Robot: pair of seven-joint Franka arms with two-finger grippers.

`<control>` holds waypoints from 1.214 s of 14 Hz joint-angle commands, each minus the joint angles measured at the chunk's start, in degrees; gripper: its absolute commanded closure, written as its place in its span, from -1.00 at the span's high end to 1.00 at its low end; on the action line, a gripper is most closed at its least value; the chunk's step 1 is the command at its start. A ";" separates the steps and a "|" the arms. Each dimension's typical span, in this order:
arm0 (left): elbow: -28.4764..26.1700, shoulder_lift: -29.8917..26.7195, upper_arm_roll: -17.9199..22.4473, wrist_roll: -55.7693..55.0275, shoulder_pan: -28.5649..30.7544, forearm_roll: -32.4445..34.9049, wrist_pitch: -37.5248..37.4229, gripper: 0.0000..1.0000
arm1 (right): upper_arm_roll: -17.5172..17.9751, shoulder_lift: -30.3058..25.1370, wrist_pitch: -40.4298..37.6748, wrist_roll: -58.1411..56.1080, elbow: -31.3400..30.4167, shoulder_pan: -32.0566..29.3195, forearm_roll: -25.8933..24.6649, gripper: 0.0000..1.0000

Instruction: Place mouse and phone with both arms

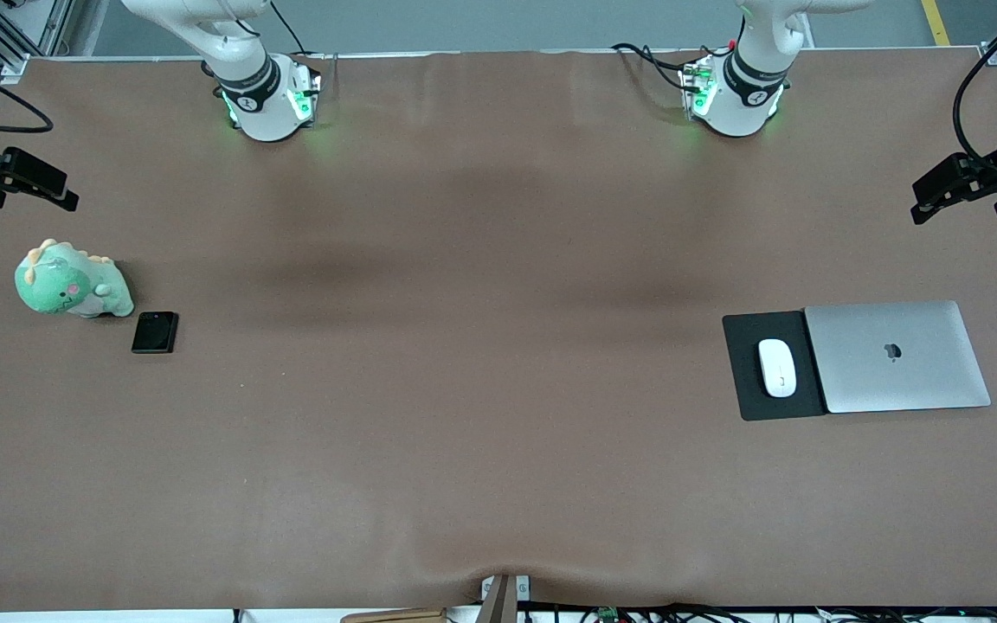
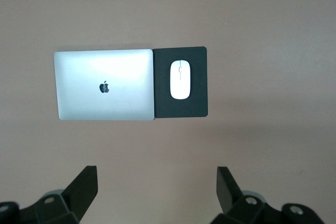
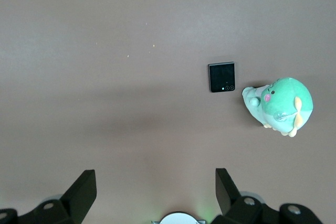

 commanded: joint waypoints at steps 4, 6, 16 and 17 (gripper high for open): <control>0.72 0.31 0.14 0.97 0.58 -1.52 -0.64 1.00 | 0.31 0.65 -1.21 -0.33 1.08 0.12 0.02 1.00; 0.72 0.31 0.05 0.97 0.58 -1.52 -0.64 1.00 | 0.40 0.56 -1.12 -0.24 1.17 0.21 0.02 1.00; 0.72 0.48 -0.04 1.32 0.49 -1.69 -0.64 1.00 | 0.40 0.39 -1.12 -0.33 1.00 -0.06 0.02 1.00; 0.98 0.48 -0.04 0.89 0.41 -1.78 -0.64 1.00 | 0.40 0.30 -1.03 -0.33 1.00 -0.06 0.02 1.00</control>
